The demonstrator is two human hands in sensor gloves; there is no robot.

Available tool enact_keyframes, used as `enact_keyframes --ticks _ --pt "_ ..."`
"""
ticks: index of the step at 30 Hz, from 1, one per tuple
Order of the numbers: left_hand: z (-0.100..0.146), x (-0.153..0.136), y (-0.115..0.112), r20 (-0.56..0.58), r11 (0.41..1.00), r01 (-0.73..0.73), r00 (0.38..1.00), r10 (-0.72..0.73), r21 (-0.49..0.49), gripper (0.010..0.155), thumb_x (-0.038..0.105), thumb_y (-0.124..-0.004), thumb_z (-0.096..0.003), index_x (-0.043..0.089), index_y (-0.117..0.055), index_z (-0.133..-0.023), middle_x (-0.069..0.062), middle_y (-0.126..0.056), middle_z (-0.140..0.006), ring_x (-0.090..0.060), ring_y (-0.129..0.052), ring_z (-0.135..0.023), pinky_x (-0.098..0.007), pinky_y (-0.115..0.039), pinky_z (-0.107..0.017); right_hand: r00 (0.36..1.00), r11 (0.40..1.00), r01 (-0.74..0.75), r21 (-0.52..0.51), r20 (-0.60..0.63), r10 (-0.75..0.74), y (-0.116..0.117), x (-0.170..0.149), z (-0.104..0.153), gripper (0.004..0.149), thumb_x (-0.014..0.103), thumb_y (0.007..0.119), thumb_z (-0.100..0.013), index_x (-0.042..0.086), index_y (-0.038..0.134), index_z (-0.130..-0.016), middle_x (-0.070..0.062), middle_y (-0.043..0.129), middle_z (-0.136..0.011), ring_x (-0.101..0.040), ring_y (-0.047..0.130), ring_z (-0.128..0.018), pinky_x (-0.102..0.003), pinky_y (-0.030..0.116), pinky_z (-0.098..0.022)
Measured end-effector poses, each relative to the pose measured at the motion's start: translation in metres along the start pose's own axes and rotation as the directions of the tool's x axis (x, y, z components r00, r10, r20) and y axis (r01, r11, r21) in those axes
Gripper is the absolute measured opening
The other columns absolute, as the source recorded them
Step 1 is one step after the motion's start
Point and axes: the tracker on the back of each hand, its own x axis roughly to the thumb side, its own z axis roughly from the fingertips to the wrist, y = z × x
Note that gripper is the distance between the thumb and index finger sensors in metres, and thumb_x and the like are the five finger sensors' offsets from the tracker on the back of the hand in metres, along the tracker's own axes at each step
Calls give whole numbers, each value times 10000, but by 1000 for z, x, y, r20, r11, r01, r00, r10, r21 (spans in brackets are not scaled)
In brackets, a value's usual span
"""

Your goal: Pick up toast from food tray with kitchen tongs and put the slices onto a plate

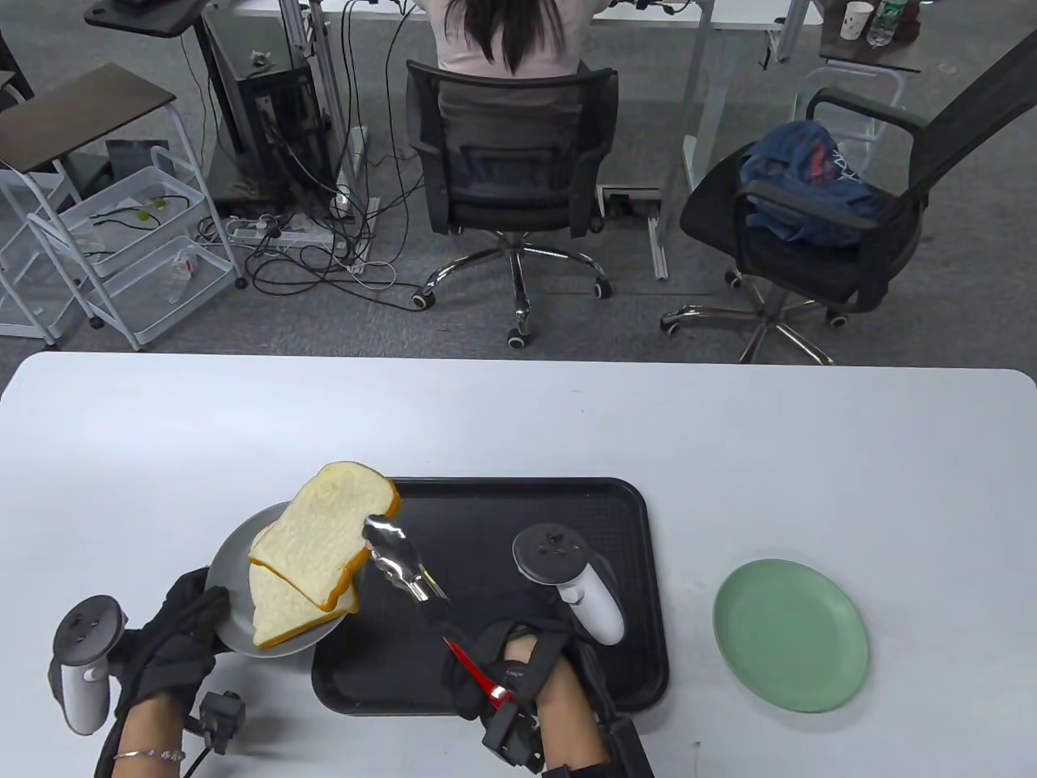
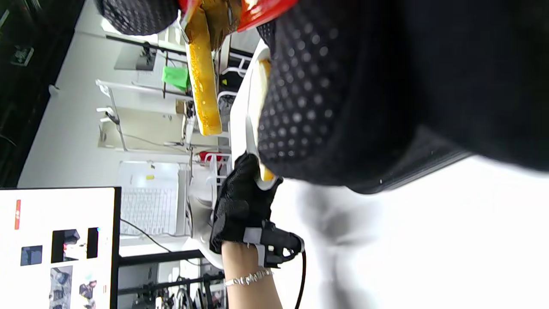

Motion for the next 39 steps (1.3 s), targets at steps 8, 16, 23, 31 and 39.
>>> enact_keyframes --ticks 8,16,23,31,39 --pt "-1 1 0 17 1000 -5 1000 5 -14 547 199 -592 -704 -57 -419 -1156 -240 -797 -973 -279 -1017 -614 -208 -975 -430 997 998 -12 62 -76 17 17 -16 -21 749 533 667 -500 -133 609 -837 -296 966 -459 -287 1030 -107 -425 920 -22" --pt "-1 -1 -1 21 1000 -2 1000 3 -24 546 200 -595 -704 -55 -425 -1155 -243 -801 -970 -283 -1017 -613 -213 -978 -429 999 996 24 83 -48 -20 16 -28 -16 877 633 681 -478 -164 587 -830 -322 951 -458 -280 1025 -99 -402 917 -4" --pt "-1 -2 1 13 1000 -21 1000 21 -13 548 201 -591 -704 -56 -418 -1155 -240 -797 -973 -277 -1018 -615 -208 -978 -431 999 997 22 77 -29 -20 -1 -28 3 929 663 685 -464 -179 559 -837 -338 937 -463 -283 1017 -98 -403 909 0" --pt "-2 -3 2 2 1000 -22 1000 22 -9 549 201 -591 -705 -58 -416 -1156 -243 -795 -974 -281 -1017 -615 -209 -977 -432 997 996 62 -65 59 -58 -40 -33 41 953 654 716 -449 -182 500 -853 -341 906 -507 -301 1000 -137 -426 893 -31" --pt "-2 0 2 17 999 -39 999 39 -16 548 202 -591 -705 -56 -415 -1156 -240 -796 -974 -280 -1016 -616 -208 -977 -433 997 938 49 -343 67 -28 -90 -55 91 939 594 781 -420 -172 464 -860 -349 863 -570 -341 983 -211 -468 878 -96"
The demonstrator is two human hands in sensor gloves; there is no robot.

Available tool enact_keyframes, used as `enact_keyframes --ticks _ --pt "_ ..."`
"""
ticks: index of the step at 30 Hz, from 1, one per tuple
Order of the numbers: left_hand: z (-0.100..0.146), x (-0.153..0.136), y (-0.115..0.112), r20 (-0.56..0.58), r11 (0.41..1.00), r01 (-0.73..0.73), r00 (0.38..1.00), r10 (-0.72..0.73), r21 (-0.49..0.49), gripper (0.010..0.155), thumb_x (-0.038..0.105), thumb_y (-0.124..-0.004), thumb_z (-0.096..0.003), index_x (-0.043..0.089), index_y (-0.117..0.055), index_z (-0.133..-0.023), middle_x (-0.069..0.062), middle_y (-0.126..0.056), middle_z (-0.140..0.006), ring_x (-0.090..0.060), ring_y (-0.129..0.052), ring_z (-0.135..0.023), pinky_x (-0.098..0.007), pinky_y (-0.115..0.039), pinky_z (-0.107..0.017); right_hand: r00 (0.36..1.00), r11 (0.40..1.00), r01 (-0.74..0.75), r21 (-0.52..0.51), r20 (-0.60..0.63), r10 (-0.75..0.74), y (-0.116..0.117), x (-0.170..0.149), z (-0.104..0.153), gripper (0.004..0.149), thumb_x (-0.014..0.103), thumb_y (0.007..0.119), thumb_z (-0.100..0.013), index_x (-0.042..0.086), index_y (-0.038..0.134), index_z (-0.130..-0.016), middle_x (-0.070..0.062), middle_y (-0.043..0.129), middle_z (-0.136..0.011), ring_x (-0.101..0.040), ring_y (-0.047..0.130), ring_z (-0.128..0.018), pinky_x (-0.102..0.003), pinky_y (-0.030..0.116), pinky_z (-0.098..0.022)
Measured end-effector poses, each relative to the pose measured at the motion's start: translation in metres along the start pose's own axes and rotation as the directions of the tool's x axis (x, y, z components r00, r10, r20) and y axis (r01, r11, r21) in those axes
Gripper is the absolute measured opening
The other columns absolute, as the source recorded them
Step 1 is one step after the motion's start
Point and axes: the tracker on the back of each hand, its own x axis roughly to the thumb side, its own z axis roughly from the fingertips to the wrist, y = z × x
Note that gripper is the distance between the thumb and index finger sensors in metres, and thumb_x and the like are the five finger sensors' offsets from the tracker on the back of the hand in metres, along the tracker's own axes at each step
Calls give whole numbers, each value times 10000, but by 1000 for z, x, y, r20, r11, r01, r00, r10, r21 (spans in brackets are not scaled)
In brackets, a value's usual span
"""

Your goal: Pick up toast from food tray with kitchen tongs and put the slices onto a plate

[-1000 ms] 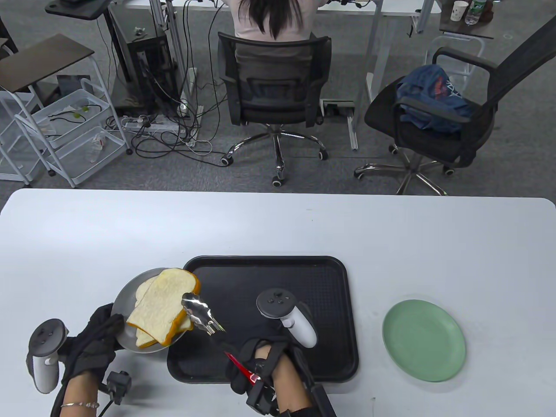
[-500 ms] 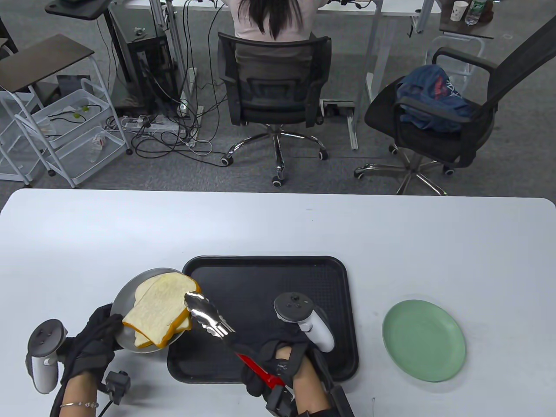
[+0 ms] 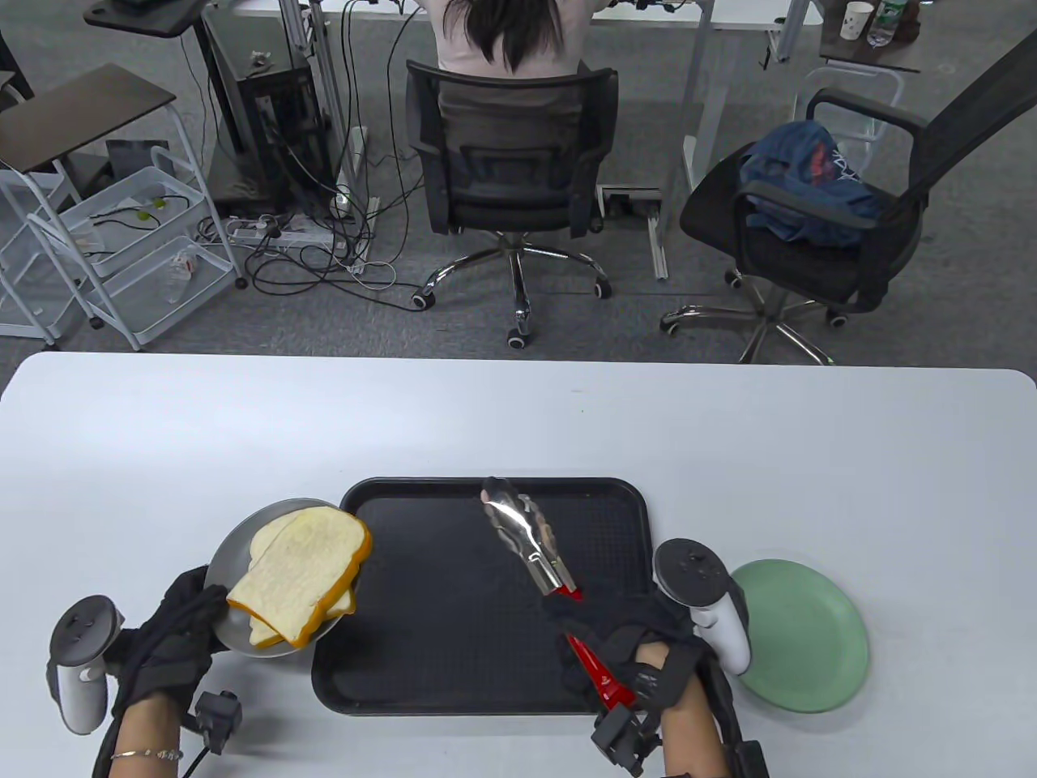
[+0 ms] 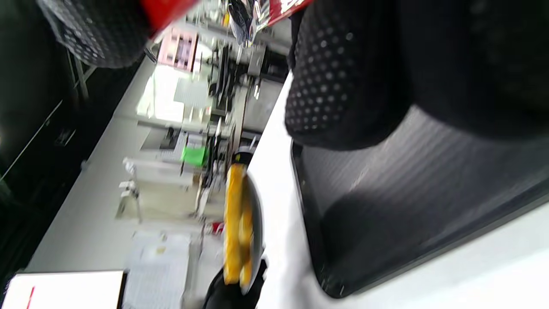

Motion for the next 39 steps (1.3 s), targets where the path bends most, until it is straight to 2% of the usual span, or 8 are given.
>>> enact_keyframes --ticks 5,10,14,16,21,27,32,39 --pt "0 -2 3 -12 1000 -13 1000 13 13 548 201 -589 -706 -59 -416 -1155 -241 -794 -975 -278 -1016 -616 -207 -976 -432 996 986 -83 -146 -47 77 -38 -17 22 927 549 815 -398 -143 435 -885 -355 815 -646 -398 942 -302 -536 834 -176" --pt "0 -2 3 -15 1000 2 1000 -2 16 548 201 -590 -705 -59 -417 -1155 -244 -795 -973 -279 -1017 -614 -208 -976 -431 980 935 -177 -308 -142 139 -71 -38 42 910 501 852 -375 -110 434 -903 -362 783 -696 -453 895 -372 -591 787 -232" --pt "0 -3 3 -10 1000 5 1000 -5 11 548 201 -590 -705 -60 -417 -1155 -244 -796 -972 -281 -1016 -614 -209 -976 -431 946 853 -296 -430 -258 198 -91 -56 54 905 484 871 -361 -101 452 -910 -350 777 -729 -482 862 -429 -618 753 -275" --pt "0 -3 3 -7 1000 5 1000 -5 12 548 201 -591 -705 -59 -417 -1155 -243 -796 -972 -279 -1016 -615 -209 -976 -431 885 757 -435 -487 -386 260 -101 -66 60 896 479 875 -356 -90 468 -915 -352 779 -747 -506 842 -464 -637 733 -301" --pt "0 -3 4 -6 1000 6 1000 -6 17 547 201 -590 -705 -57 -417 -1155 -241 -796 -973 -280 -1015 -617 -208 -976 -432 738 597 -648 -473 -583 339 -116 -94 66 886 484 877 -347 -63 486 -923 -324 791 -776 -516 810 -527 -657 703 -345" --pt "0 -4 4 -15 1000 19 1000 -19 23 548 202 -590 -706 -57 -416 -1156 -242 -795 -975 -280 -1016 -617 -210 -976 -433 688 569 -690 -448 -651 322 -124 -125 61 877 484 860 -358 -48 469 -935 -324 771 -805 -540 752 -581 -685 655 -380" --pt "-1 -4 4 -22 999 29 999 -29 30 548 201 -591 -706 -59 -416 -1156 -243 -796 -973 -282 -1015 -616 -211 -976 -432 573 488 -790 -372 -732 369 -130 -137 51 874 504 836 -364 -38 467 -941 -317 774 -813 -544 723 -613 -697 630 -403" --pt "-1 -4 4 -33 999 42 999 -41 32 550 202 -590 -706 -58 -412 -1157 -243 -793 -975 -283 -1014 -620 -212 -975 -435 487 463 -837 -291 -782 388 -129 -146 39 864 520 827 -360 -4 478 -951 -300 784 -830 -553 649 -675 -716 567 -448"
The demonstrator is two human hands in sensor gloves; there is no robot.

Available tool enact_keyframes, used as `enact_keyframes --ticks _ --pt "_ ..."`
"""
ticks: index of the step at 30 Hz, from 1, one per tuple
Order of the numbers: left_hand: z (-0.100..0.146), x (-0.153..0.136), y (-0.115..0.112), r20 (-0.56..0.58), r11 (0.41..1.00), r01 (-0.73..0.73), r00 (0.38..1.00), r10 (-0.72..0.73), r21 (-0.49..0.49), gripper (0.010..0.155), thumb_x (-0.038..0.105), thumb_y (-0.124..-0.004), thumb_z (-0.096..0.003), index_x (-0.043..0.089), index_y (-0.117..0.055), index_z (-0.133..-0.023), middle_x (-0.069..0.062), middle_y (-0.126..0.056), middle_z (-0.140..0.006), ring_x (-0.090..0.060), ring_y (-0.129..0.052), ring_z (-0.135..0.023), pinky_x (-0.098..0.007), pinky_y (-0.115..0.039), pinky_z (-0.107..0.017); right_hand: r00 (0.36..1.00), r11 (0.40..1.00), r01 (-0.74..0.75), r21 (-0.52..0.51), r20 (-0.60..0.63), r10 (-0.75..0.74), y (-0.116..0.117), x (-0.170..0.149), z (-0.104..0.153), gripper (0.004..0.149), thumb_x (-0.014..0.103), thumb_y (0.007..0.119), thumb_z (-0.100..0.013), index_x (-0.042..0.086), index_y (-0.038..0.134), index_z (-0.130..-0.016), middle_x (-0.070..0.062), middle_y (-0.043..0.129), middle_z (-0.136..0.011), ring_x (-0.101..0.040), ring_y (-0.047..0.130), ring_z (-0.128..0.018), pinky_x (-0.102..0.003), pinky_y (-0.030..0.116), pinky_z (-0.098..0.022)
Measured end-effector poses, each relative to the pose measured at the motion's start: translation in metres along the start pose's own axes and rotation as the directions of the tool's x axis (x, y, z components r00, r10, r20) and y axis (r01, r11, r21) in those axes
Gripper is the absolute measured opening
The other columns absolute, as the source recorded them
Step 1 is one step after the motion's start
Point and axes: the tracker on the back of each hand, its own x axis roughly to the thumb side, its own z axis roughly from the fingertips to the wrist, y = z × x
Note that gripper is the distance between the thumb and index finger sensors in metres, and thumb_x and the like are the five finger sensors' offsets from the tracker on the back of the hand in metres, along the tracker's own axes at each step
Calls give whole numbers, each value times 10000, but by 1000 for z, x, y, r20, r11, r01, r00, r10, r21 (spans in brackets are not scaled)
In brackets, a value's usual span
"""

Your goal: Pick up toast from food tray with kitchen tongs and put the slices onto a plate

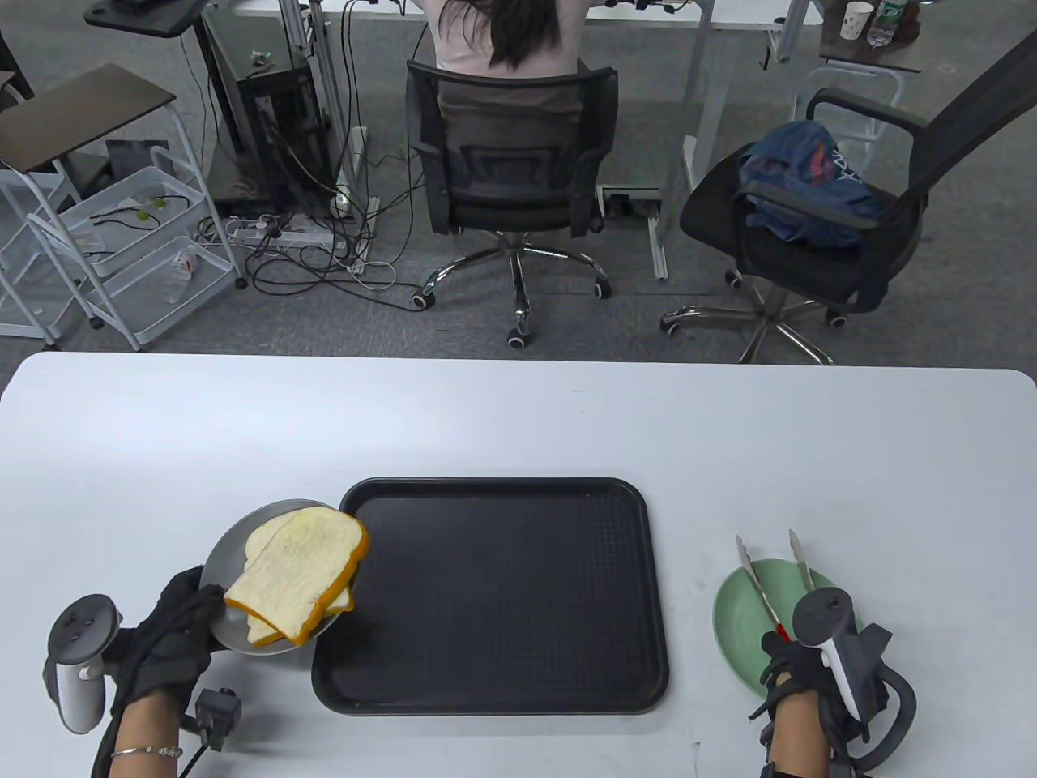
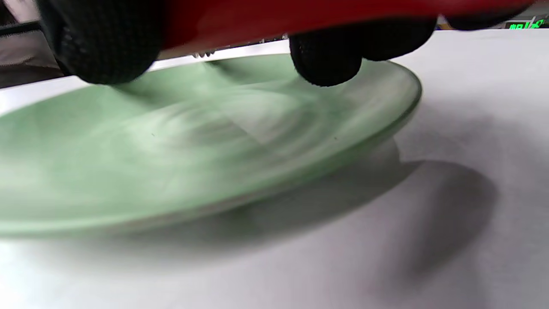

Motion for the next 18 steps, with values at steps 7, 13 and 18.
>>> enact_keyframes --ticks 7,13,18 --pt "-1 0 0 3 1000 2 1000 -2 -4 548 201 -590 -707 -57 -414 -1157 -243 -793 -976 -284 -1013 -621 -213 -974 -436 996 996 -84 38 -14 84 6 3 -2 881 531 823 -360 -29 483 -949 -320 792 -827 -555 659 -669 -712 574 -442" --pt "-1 0 -1 3 1000 -4 1000 4 -7 548 201 -590 -706 -57 -415 -1157 -244 -794 -975 -285 -1014 -619 -215 -975 -434 998 995 -63 82 -25 65 0 4 3 927 550 785 -390 -36 362 -971 -340 658 -928 -602 573 -725 -727 538 -458" --pt "-1 1 -2 17 1000 -12 1000 12 -19 548 200 -591 -706 -55 -412 -1157 -241 -794 -976 -285 -1014 -620 -215 -975 -435 999 999 -33 36 32 32 -19 8 21 968 568 770 -390 -7 283 -997 -371 479 -1000 -656 467 -787 -722 545 -460"
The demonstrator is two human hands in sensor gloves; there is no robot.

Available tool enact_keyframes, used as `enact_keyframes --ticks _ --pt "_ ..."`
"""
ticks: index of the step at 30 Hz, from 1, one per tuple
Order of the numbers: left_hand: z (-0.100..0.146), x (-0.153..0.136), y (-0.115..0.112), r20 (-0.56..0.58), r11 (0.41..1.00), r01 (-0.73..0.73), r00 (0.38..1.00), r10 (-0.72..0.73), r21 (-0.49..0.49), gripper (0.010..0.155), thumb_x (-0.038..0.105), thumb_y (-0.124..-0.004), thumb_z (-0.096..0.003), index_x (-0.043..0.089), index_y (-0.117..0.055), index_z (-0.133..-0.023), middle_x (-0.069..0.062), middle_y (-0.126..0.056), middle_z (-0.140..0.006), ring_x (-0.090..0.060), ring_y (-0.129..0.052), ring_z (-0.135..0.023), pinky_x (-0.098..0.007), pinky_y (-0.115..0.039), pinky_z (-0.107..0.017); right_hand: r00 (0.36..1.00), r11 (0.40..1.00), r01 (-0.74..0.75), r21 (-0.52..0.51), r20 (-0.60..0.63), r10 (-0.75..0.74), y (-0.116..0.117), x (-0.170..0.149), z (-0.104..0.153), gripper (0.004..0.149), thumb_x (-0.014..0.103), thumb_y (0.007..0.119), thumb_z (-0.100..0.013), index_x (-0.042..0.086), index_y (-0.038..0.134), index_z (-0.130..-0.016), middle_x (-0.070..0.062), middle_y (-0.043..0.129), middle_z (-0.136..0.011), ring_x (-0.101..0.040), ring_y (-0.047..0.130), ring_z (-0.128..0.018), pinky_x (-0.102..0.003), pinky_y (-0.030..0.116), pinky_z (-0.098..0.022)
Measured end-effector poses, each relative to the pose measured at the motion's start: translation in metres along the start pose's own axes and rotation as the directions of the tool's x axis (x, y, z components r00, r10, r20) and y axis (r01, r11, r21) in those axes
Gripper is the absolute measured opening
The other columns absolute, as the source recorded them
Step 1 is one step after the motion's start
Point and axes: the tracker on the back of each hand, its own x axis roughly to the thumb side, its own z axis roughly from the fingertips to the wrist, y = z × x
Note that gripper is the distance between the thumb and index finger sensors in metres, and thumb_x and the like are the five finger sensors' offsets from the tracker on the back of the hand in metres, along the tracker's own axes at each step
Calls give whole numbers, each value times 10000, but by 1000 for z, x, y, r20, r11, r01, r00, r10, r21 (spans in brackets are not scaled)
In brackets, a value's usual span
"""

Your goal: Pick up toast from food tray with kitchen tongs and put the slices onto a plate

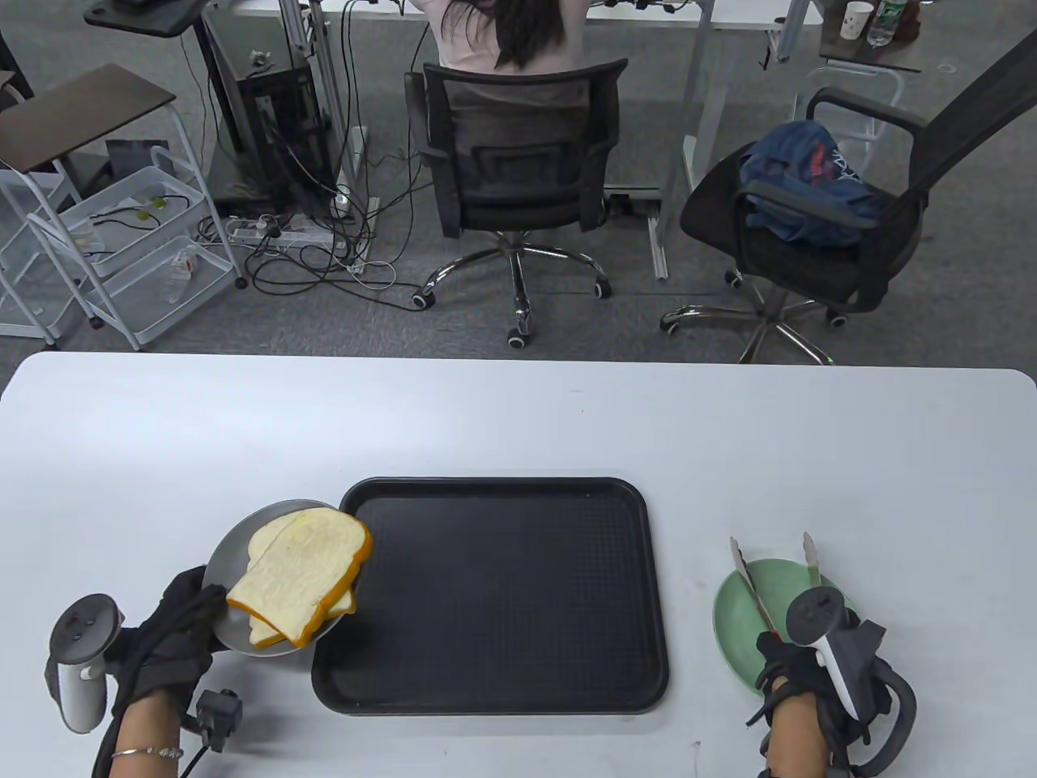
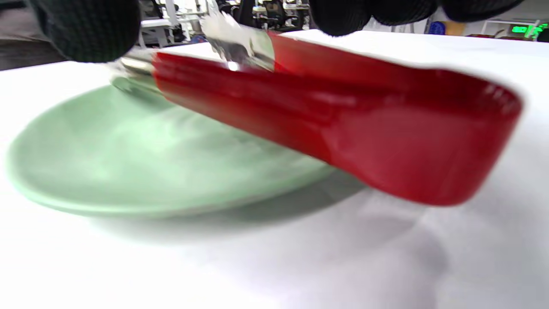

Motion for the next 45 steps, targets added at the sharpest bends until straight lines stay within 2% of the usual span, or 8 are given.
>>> enact_keyframes --ticks 6,13,17,23,27,30,38,45 --pt "0 -1 -1 9 1000 -4 1000 4 -9 547 202 -589 -706 -52 -412 -1157 -242 -791 -977 -285 -1012 -623 -215 -974 -438 977 997 36 -65 211 -22 -23 30 35 958 576 765 -395 82 236 -1023 -381 303 -1043 -695 312 -831 -784 454 -490" --pt "0 0 -4 28 1000 -12 1000 13 -26 548 201 -590 -705 -53 -411 -1157 -242 -790 -978 -287 -1012 -623 -217 -974 -438 899 995 48 -93 437 -3 -42 91 82 963 584 760 -398 96 219 -1027 -366 248 -1058 -687 249 -853 -807 398 -501" --pt "0 0 -5 39 999 -19 999 20 -34 548 202 -590 -706 -49 -410 -1158 -242 -790 -979 -288 -1011 -624 -220 -972 -438 849 994 49 -93 528 7 -42 124 103 960 588 755 -400 101 219 -1030 -361 238 -1063 -680 241 -860 -810 388 -504" --pt "0 0 -6 41 999 -26 999 27 -42 548 202 -589 -707 -50 -409 -1159 -240 -789 -981 -290 -1009 -628 -223 -970 -441 720 993 98 -67 694 -24 -17 172 124 950 577 756 -403 107 225 -1035 -349 240 -1070 -671 234 -870 -814 383 -509" --pt "0 0 -6 42 999 -26 999 27 -40 548 202 -589 -706 -49 -409 -1159 -243 -788 -981 -292 -1008 -629 -226 -970 -441 666 991 129 -24 743 -68 6 190 127 950 574 756 -406 111 214 -1033 -349 235 -1069 -677 246 -866 -811 397 -509" --pt "0 1 -6 44 999 -29 999 30 -41 547 202 -589 -707 -49 -410 -1159 -241 -788 -982 -293 -1008 -630 -227 -969 -443 654 997 81 13 754 -63 23 198 127 959 558 764 -408 110 186 -1028 -348 201 -1067 -681 228 -863 -811 392 -511" --pt "2 3 -8 51 999 -24 998 26 -40 548 201 -591 -705 -50 -410 -1158 -244 -787 -982 -295 -1009 -630 -228 -971 -444 613 998 58 -17 790 -22 62 199 126 955 552 770 -405 109 201 -1031 -349 214 -1068 -680 232 -865 -814 389 -509" --pt "1 2 -9 37 998 -35 999 37 -52 551 199 -589 -706 -61 -402 -1154 -248 -779 -986 -296 -1009 -633 -229 -972 -447 599 999 50 11 800 -39 61 197 128 951 556 764 -409 116 196 -1032 -346 188 -1068 -681 200 -862 -818 369 -509"
